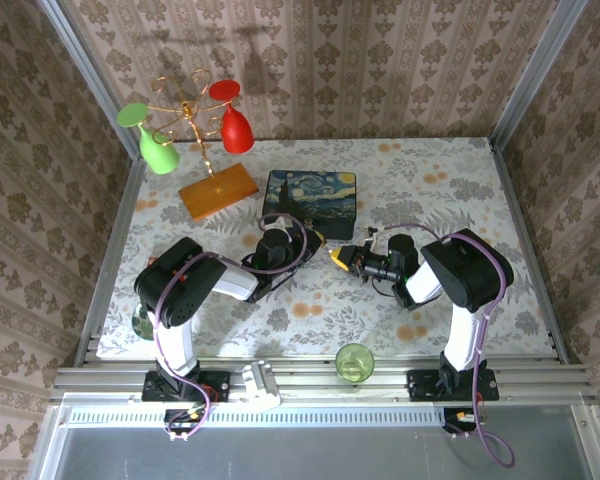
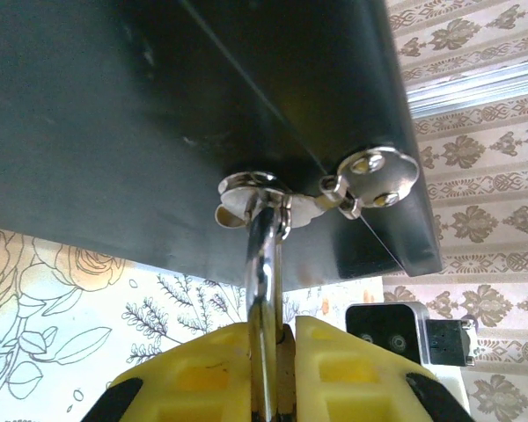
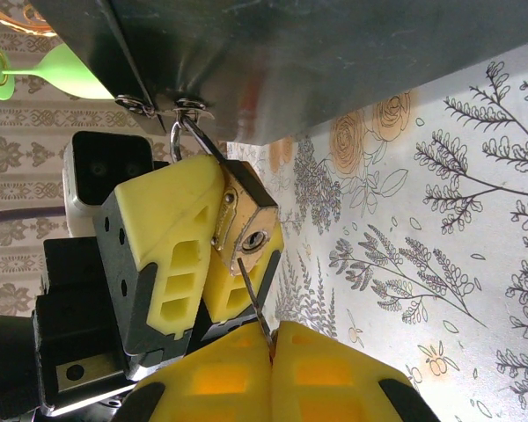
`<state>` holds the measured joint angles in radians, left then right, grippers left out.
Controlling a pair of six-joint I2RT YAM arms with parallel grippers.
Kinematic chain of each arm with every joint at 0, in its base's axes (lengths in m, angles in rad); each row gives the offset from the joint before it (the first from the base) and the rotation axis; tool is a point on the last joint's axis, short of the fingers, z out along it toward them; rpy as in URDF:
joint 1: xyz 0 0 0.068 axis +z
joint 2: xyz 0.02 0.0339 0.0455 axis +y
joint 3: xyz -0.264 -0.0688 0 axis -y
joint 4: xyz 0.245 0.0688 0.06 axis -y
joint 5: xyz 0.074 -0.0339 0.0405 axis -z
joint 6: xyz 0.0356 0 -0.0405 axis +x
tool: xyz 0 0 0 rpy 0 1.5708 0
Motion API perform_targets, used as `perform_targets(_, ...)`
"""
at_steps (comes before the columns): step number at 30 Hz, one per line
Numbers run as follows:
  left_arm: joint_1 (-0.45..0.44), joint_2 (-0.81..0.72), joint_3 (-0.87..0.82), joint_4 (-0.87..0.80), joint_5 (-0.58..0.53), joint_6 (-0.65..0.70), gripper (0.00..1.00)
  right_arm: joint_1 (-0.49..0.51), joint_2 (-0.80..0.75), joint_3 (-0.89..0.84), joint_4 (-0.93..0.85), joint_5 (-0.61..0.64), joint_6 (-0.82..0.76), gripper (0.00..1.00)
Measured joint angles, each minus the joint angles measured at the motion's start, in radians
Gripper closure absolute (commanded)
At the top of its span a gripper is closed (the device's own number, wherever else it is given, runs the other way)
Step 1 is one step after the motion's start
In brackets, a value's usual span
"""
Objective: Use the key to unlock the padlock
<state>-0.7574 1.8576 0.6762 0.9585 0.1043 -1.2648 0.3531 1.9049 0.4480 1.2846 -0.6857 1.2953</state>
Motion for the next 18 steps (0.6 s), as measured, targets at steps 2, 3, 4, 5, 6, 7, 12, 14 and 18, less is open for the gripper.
perform_targets(2,0.000,0.000,0.000,0.001,0.000,0.000,1.00,0.000,0.000,0.000,0.000,0.000,0.003,1.00)
perform_targets(3,0.000,0.000,0.000,0.001,0.000,0.000,1.00,0.000,0.000,0.000,0.000,0.000,0.004,1.00)
perform_targets(4,0.000,0.000,0.000,0.001,0.000,0.000,1.00,0.000,0.000,0.000,0.000,0.000,0.008,1.00)
perform_targets(5,0.000,0.000,0.000,0.002,0.000,-0.001,1.00,0.000,0.002,0.000,0.000,0.000,0.010,1.00)
perform_targets(6,0.000,0.000,0.000,0.003,0.000,-0.001,1.00,0.000,0.005,0.000,0.001,0.001,0.011,1.00)
perform_targets(7,0.000,0.000,0.000,0.005,0.000,-0.001,1.00,0.000,0.008,0.001,0.002,0.001,0.014,1.00)
perform_targets(12,0.000,0.000,0.000,0.021,0.000,-0.011,1.00,0.000,0.024,0.013,0.003,0.000,0.021,1.00)
perform_targets(14,0.000,0.000,0.000,0.023,0.000,-0.016,1.00,0.000,0.027,0.017,0.004,0.001,0.022,1.00)
perform_targets(18,0.000,0.000,0.000,0.023,0.000,-0.021,1.00,0.000,0.027,0.019,0.008,0.001,0.022,1.00)
